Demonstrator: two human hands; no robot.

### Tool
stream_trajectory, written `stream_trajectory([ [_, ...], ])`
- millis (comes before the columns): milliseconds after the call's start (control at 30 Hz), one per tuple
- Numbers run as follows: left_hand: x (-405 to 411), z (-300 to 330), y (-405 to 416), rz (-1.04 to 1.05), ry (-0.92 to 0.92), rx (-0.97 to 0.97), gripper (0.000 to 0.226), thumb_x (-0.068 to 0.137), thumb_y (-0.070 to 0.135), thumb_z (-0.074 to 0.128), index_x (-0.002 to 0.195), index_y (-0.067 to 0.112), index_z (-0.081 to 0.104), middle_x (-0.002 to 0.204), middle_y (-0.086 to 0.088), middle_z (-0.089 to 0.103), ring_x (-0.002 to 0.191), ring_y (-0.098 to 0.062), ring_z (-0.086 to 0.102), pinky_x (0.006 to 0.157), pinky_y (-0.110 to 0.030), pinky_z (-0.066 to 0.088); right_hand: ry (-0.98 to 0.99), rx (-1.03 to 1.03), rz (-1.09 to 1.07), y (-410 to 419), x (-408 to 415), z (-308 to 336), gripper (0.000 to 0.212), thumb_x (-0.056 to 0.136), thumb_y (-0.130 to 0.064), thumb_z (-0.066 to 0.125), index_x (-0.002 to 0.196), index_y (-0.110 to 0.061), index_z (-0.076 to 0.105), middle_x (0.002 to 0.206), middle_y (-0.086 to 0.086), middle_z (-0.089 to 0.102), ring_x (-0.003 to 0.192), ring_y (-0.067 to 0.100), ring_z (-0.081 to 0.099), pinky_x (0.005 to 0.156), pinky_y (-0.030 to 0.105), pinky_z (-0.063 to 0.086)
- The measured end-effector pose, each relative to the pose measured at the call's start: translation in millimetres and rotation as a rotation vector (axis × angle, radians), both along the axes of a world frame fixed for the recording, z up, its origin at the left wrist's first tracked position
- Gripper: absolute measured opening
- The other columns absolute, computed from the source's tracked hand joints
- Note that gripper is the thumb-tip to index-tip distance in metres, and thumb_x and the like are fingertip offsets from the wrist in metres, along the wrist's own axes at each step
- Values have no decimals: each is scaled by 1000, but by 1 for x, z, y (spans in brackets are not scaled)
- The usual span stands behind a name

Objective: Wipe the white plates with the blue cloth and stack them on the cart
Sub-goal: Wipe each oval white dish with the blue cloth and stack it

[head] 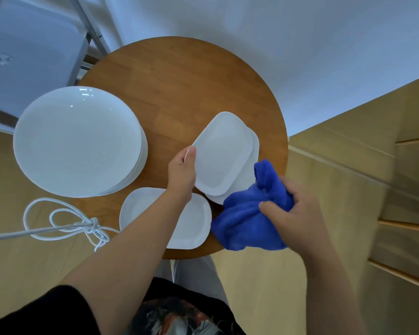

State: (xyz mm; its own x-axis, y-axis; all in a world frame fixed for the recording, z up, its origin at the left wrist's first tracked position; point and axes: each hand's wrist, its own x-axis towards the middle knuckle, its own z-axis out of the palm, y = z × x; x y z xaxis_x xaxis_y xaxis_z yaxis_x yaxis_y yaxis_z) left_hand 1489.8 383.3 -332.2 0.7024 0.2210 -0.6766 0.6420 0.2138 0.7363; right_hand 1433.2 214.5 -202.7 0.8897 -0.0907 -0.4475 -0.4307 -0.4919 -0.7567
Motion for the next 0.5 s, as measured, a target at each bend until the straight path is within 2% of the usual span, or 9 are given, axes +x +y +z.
stream_trajectory([
  [67,5,10,4,32,69,-128,19,97,43,46,94,35,62,98,8,68,93,-15,65,74,-32,58,27,134,43,-3,10,21,21,62,-18,55,81,-19,63,72,7,64,64,10,60,54,17,48],
  [133,6,19,9,16,117,-252,22,95,47,47,100,32,62,104,2,70,97,-22,67,82,-42,57,9,232,41,-1,22,30,28,58,-29,59,84,-22,64,72,4,64,67,8,61,57,19,50],
  [167,5,24,12,0,141,-306,25,94,48,48,104,30,62,107,-2,70,99,-25,67,84,-46,57,-39,277,5,4,27,29,30,59,-33,61,88,-27,65,79,-2,66,75,6,63,63,21,52],
  [233,2,35,13,-41,166,-398,34,93,49,49,112,23,62,113,-8,68,104,-29,65,89,-48,54,-135,301,-94,20,36,18,49,70,-33,65,118,-36,55,119,-8,62,109,5,59,88,29,51],
  [300,-2,46,12,-68,107,-451,42,95,46,48,117,14,64,115,-12,67,109,-30,63,95,-45,51,-135,118,-33,44,39,0,78,80,-38,63,146,-33,23,152,-5,31,139,11,31,111,40,34],
  [367,-5,54,11,-50,15,-479,42,99,42,43,118,11,65,116,-13,68,110,-26,64,94,-39,52,-93,-174,165,67,34,-21,83,88,-45,56,152,-29,5,160,0,7,147,20,4,118,48,15],
  [433,-9,61,13,-41,-30,-473,41,100,40,40,116,14,66,114,-9,70,107,-20,66,87,-32,54,-149,-340,282,84,25,-37,70,94,-48,43,152,-27,10,161,3,5,147,23,-3,118,50,7],
  [500,-14,65,18,-60,-30,-414,39,100,43,39,112,19,68,109,-4,72,102,-16,68,83,-29,53,-208,-384,287,94,22,-43,60,94,-47,32,151,-28,20,160,4,12,147,25,2,117,51,9],
])
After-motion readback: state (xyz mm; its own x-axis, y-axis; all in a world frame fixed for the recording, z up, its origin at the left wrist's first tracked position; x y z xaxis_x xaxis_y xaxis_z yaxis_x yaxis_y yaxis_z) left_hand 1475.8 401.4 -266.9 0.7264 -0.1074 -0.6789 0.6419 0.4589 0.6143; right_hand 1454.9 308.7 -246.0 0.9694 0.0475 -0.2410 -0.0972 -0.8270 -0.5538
